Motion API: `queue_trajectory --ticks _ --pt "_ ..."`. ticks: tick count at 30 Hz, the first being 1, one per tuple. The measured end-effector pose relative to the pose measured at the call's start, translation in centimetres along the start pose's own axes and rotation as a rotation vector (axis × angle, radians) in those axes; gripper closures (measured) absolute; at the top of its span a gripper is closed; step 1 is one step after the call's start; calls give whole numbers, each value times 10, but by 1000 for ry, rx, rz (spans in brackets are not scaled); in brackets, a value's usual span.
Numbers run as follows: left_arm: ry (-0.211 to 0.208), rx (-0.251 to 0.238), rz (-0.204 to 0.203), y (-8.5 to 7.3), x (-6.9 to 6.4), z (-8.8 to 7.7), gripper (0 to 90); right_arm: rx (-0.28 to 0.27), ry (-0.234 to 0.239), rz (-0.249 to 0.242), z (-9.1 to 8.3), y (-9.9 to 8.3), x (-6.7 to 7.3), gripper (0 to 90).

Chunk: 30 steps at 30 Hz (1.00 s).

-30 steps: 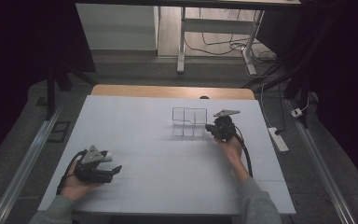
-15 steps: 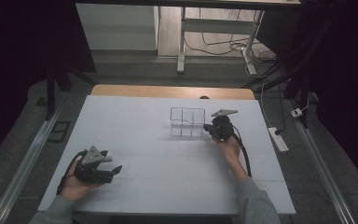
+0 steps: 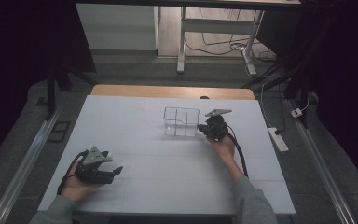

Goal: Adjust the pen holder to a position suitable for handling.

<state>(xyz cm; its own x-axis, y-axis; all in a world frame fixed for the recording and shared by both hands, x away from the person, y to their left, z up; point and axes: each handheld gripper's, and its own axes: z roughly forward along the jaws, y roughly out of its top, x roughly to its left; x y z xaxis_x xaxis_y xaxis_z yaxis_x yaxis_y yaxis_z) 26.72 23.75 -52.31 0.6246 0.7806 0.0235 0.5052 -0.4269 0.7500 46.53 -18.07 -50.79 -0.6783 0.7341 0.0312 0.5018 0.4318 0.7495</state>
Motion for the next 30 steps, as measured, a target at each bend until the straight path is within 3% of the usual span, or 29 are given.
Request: queue_trajectory --ticks 30 --pt "-5 12 12 0 -2 1 173 -14 17 -23 19 13 13 896"
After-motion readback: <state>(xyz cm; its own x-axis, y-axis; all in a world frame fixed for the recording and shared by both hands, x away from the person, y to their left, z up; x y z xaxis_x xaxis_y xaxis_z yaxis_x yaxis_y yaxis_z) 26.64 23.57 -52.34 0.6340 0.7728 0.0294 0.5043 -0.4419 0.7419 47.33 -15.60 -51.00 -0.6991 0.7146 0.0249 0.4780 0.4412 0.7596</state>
